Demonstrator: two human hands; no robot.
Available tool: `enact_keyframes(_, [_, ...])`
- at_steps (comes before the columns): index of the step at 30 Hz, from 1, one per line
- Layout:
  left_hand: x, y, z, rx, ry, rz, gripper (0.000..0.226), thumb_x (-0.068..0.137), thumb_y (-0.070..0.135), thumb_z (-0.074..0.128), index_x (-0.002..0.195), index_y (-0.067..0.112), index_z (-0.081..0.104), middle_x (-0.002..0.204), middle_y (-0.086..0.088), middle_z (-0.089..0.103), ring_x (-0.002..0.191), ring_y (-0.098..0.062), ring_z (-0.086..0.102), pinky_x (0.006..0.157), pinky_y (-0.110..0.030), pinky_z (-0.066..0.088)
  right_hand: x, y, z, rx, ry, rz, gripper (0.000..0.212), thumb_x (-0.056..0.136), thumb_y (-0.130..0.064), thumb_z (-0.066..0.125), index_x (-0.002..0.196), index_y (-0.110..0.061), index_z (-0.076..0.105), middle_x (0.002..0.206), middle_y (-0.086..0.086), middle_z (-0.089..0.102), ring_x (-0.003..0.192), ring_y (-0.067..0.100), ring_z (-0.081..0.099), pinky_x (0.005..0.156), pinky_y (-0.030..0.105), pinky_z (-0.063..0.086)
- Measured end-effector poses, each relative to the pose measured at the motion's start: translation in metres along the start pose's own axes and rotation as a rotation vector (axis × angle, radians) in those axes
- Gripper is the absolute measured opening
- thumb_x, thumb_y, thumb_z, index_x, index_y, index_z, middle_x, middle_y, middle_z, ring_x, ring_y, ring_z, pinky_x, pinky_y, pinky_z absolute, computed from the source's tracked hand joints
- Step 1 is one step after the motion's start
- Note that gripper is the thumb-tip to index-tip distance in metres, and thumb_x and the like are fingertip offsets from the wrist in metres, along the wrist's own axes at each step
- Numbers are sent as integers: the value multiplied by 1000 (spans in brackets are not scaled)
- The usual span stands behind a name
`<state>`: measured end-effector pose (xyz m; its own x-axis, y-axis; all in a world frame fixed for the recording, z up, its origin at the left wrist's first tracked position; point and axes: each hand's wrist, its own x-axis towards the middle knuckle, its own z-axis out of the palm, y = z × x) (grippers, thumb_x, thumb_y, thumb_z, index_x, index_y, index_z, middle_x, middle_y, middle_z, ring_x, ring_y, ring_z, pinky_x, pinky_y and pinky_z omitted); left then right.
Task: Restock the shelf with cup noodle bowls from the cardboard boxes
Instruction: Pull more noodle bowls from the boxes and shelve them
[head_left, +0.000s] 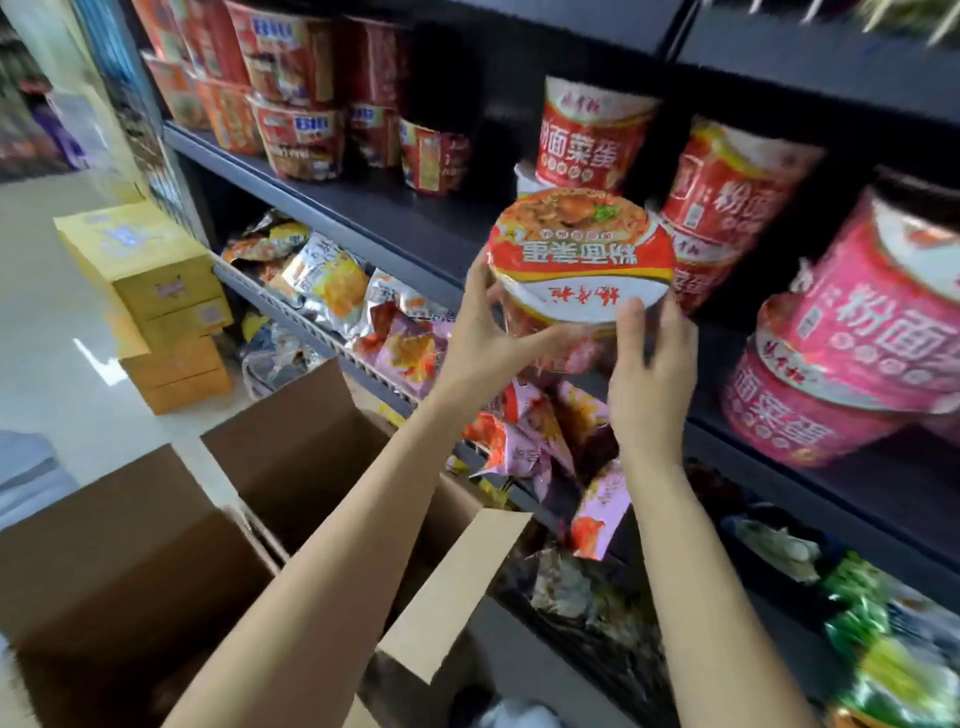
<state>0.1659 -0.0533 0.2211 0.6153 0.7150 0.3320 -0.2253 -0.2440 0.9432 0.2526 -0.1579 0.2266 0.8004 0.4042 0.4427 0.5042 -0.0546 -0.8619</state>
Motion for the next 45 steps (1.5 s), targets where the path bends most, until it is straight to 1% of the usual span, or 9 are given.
enact_keyframes(2, [14,-3,27,-37,-63,-13,70,79,12,77,134,26,36,123,19,55,103,19,52,88,-9,45,11,7,-10,10,58,59,50,99,-40,42,145,-21,37,134,-2,43,108,-8,40,80,-9,27])
enact_keyframes(5, [23,-13,57,-104,-111,-121,56,93,16,61,142,26,36,126,17,55,96,25,52,98,-16,45,7,21,-20,-20,-6,52,65,99,-32,47,153,-18,14,154,-1,20,129,-4,30,100,2,30])
enact_keyframes(9, [26,-24,72,-149,-103,-206,47,100,24,49,144,34,35,130,12,57,111,3,59,98,-20,46,2,32,-29,-250,-134,-31,79,96,-15,54,153,-15,-2,160,9,-2,139,6,14,91,-8,22])
enact_keyframes(13, [20,-21,66,-42,-135,-207,44,101,31,46,144,35,37,127,16,59,115,-1,57,102,-23,43,-5,30,-37,-567,-16,-200,66,92,-14,57,150,-10,24,149,16,31,132,28,35,100,31,39])
enact_keyframes(17, [-10,-22,27,285,-107,-81,41,100,30,48,141,22,47,127,10,62,111,-2,58,99,-24,45,-41,27,-29,-470,37,-361,41,89,-12,54,130,-9,53,123,7,59,114,22,47,89,34,44])
enact_keyframes(24, [-153,-57,-124,626,201,-97,24,93,26,55,112,21,68,92,14,72,85,-9,69,82,-35,54,-123,33,52,-218,-571,-268,26,92,-17,47,112,-20,63,92,-6,70,85,11,65,74,29,51])
enact_keyframes(32, [-310,-147,-290,1076,538,-908,57,86,25,68,138,10,49,130,-18,55,122,-38,47,104,-40,29,-264,98,200,-372,-1361,-285,27,92,-17,51,117,-19,63,114,1,64,107,20,59,88,34,50])
enact_keyframes(37, [-344,-189,-323,968,591,-1157,80,86,42,66,149,9,29,141,-21,45,128,-39,43,103,-44,32,-336,148,280,-661,-1643,-126,60,86,-43,60,139,-22,41,141,10,40,129,34,38,102,45,40])
enact_keyframes(45, [-364,-225,-337,905,635,-961,64,84,14,61,144,24,42,126,0,62,104,-18,64,84,-30,40,-414,201,366,-861,-1805,226,120,69,-56,76,149,-37,-13,157,18,-6,143,46,-1,108,68,13])
